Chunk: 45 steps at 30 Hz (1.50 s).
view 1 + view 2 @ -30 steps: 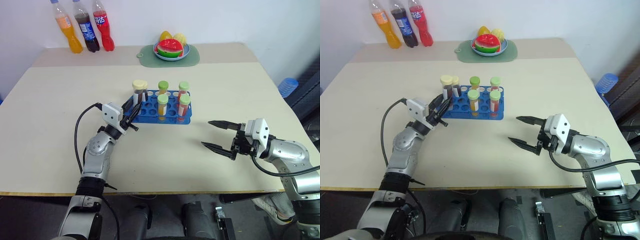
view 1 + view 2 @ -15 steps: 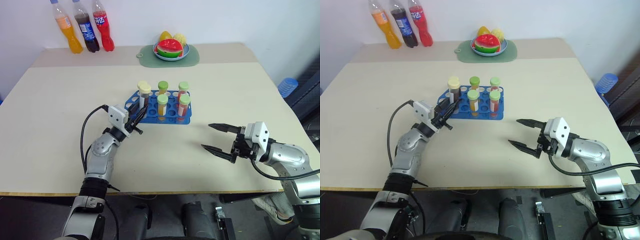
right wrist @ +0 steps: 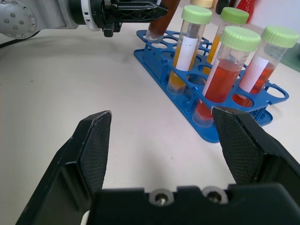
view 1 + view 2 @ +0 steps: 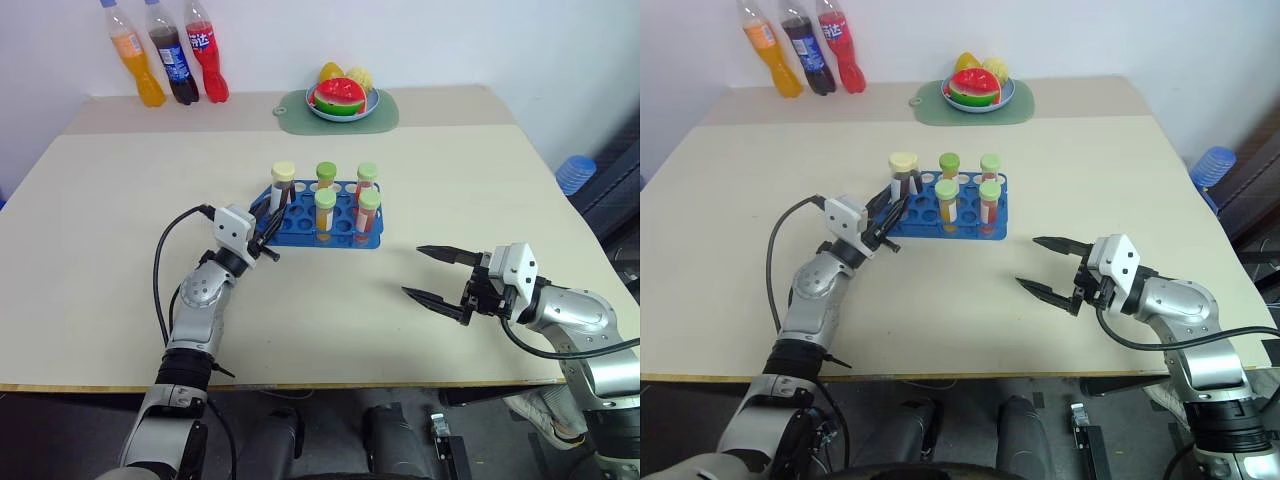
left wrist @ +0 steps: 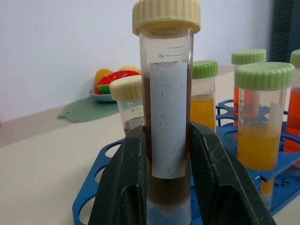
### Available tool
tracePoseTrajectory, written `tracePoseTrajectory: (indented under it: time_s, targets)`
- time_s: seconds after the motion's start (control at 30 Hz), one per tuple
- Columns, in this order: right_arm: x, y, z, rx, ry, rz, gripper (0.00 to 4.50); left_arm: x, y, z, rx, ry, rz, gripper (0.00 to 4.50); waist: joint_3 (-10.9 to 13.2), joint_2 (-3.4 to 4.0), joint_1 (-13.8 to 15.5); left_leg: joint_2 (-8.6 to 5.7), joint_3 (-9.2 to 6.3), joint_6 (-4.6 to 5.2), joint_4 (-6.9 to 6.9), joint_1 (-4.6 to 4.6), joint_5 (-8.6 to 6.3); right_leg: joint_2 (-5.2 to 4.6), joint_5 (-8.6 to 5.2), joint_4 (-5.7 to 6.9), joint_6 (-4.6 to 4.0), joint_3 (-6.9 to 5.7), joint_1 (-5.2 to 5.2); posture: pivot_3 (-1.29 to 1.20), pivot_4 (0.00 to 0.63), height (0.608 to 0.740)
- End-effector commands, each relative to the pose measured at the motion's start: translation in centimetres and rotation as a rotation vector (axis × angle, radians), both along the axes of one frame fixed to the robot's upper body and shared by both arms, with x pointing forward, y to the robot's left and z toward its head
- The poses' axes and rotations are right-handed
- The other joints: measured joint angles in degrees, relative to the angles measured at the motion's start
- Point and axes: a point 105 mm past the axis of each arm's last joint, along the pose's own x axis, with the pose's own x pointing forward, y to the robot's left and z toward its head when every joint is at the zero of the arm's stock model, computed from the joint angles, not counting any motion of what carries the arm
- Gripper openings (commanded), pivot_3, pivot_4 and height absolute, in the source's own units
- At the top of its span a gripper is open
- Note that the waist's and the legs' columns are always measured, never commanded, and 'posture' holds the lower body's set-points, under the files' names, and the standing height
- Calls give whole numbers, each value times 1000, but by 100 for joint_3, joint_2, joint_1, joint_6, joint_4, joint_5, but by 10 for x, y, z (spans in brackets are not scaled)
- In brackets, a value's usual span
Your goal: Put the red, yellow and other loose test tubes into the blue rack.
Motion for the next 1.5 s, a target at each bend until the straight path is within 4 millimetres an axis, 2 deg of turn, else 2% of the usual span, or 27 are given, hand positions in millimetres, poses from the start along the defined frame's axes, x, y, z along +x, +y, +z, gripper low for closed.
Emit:
tracePoseTrajectory:
  time_s: [0.03,0.27,0.67,1.1,1.3,1.5]
  targets:
    - [-2,5,10,14,-49,15,3786,-1,-3,20,8,-89,-1,724,0,0,-1,0,0,0,0,0,0,0,0,0,0,0,0,0,150,740]
    - [-3,6,9,22,-48,10,3786,0,-4,15,20,-79,-7,724,0,0,-1,0,0,-2,0,0,1,0,0,0,0,0,0,0,150,740]
    - [-8,7,8,21,-37,10,3786,-10,-19,0,-41,-11,-94,724,0,0,0,0,1,1,2,0,0,0,0,1,1,0,0,0,150,740]
    - [-8,7,8,22,-31,10,3786,0,-6,-13,-4,20,-31,724,-2,1,-1,0,1,0,2,1,0,0,0,2,1,0,2,0,150,740]
    - [-8,8,8,24,-32,11,3786,6,-14,-13,-18,19,-39,724,-3,2,-1,-1,0,1,6,2,0,0,1,2,2,0,6,0,150,740]
    - [-8,8,7,24,-31,8,3786,3,-25,-15,-32,33,-95,724,-4,2,8,-1,0,1,8,2,0,0,1,3,3,0,6,0,150,740]
